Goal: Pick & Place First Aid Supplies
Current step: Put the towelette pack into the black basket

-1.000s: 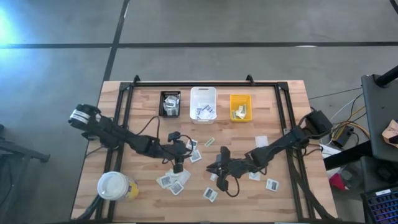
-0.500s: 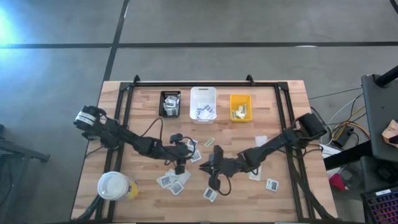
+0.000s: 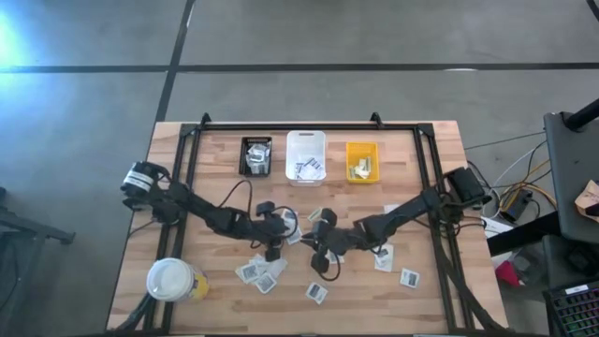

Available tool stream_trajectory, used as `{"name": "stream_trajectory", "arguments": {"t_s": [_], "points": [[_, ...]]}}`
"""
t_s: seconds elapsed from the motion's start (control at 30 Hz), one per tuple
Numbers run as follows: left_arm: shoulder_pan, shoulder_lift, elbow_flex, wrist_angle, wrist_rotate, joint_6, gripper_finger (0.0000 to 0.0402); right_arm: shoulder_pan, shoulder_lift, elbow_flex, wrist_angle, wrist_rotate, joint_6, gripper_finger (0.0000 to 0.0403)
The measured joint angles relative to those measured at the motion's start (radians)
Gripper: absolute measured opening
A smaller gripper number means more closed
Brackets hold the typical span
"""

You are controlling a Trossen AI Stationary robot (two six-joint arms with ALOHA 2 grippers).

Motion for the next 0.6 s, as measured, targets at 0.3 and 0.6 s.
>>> {"name": "stream_trajectory", "arguments": {"t_s": [0.3,0.6], "points": [[0.003,0.004,0.0,-0.053,0.0,-0.085,0.0108,-0.005,0.002,-0.002,0.003,0.0,-0.014,0.0052],[0.003,0.004,0.0,-0.078,0.006,-0.13,0.0108,-0.005,0.003,-0.013,0.004,0.0,-0.087,0.0052]]}}
